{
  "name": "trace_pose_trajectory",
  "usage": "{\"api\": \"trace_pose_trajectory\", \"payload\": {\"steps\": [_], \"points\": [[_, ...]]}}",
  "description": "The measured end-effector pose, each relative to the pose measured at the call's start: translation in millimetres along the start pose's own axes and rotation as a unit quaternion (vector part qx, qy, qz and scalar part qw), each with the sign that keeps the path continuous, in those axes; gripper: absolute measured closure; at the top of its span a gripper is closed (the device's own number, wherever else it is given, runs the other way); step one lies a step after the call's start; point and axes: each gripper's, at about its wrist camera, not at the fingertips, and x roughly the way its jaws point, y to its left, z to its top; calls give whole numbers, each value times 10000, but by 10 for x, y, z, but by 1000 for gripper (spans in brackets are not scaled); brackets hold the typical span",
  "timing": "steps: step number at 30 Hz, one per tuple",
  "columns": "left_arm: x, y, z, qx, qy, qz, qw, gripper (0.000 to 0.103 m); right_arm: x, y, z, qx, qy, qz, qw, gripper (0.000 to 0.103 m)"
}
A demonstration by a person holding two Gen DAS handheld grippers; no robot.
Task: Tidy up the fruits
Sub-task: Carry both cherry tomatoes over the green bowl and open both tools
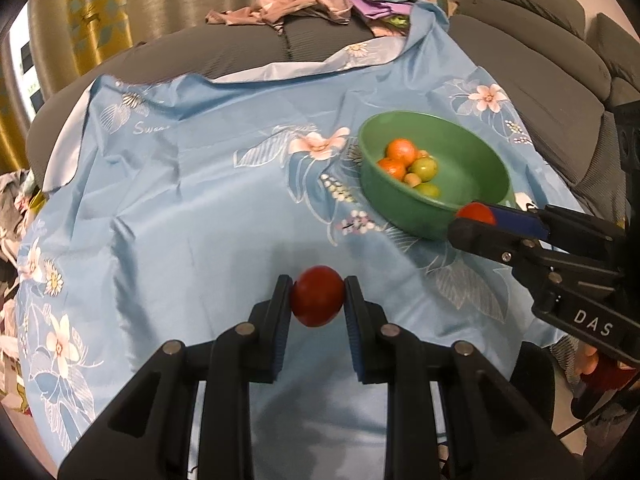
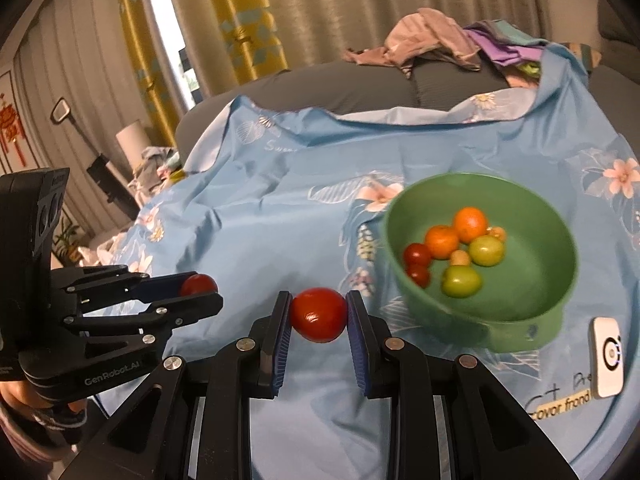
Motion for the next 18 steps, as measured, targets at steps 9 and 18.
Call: {"api": "trace_pose_trajectory", "payload": {"steps": [9,18], "points": [[93,-284,216,293,-27,-280,9992,78,-146,-302,-3,263,-164,-211,9993,74],[232,-564,514,560,-36,-517,9971,78,-225,-598,25,507,-298,-382,9975,74]]}}
